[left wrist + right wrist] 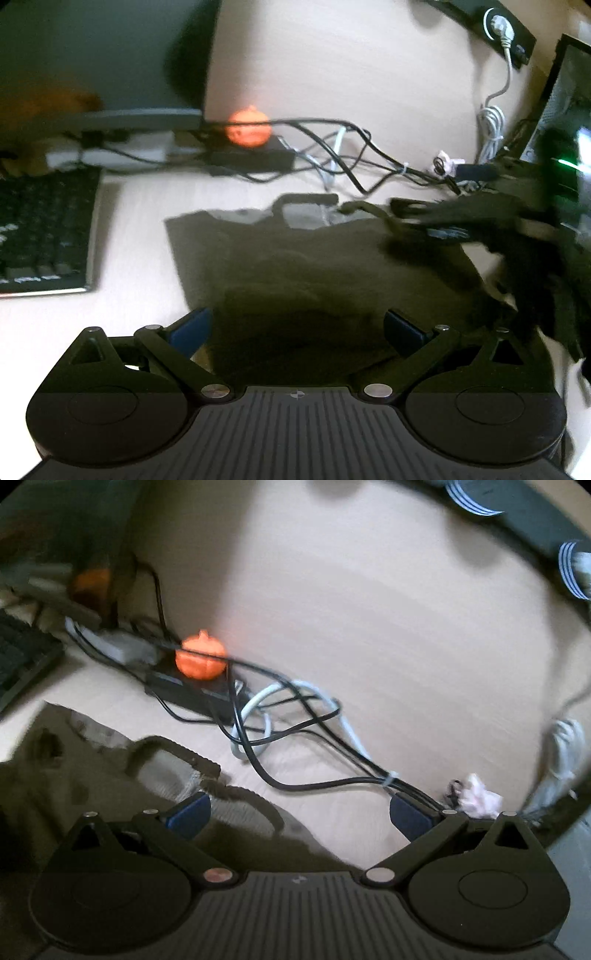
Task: Fold clothes
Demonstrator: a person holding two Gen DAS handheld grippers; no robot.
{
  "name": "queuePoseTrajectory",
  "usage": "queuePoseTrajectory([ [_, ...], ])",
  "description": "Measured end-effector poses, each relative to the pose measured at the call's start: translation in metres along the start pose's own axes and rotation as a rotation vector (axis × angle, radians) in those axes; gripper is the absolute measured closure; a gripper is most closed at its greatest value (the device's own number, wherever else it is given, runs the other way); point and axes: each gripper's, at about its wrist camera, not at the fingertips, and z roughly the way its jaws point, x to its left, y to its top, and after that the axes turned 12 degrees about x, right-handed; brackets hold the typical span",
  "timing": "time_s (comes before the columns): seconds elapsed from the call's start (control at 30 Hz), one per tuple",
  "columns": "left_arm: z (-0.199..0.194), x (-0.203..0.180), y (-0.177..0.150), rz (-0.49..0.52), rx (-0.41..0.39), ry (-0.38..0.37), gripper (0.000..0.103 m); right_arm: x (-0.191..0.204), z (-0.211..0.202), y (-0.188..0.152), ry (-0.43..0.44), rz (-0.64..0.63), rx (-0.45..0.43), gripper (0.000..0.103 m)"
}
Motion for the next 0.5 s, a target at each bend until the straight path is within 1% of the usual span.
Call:
queuePoseTrajectory([
  [0.07,-0.007,-0.002,-0.006,0.01,-0.008,0.027,0.001,0.006,0.023,0.009,-0.019,-0.011,0.048,0.0],
  [0.17,-0.011,-0.002,-0.014,0.026,0.008,0.061,0.001,0.009,0.046,0.016,-0.049,0.005,0.082,0.0],
  [0.3,-0.011,0.004,-0.024,0.011,0.04,0.077,0.001,-0.003,0.049,0.017,-0.008,0.088,0.091,0.0],
  [0.33,-0.011,0.004,-0.025,0.009,0.045,0.079,0.001,-0.008,0.044,0.014,-0.014,0.118,0.081,0.0],
  [0.43,-0.01,0.004,-0.027,0.006,0.059,0.087,0.001,-0.028,0.003,-0.001,-0.021,0.212,-0.037,0.0],
  [0.47,-0.009,0.004,-0.026,0.008,0.062,0.089,0.001,-0.036,-0.015,-0.008,-0.001,0.239,-0.077,0.0],
  [0.5,-0.009,0.003,-0.025,0.01,0.064,0.09,0.001,-0.041,-0.027,-0.016,0.046,0.254,-0.085,0.0],
])
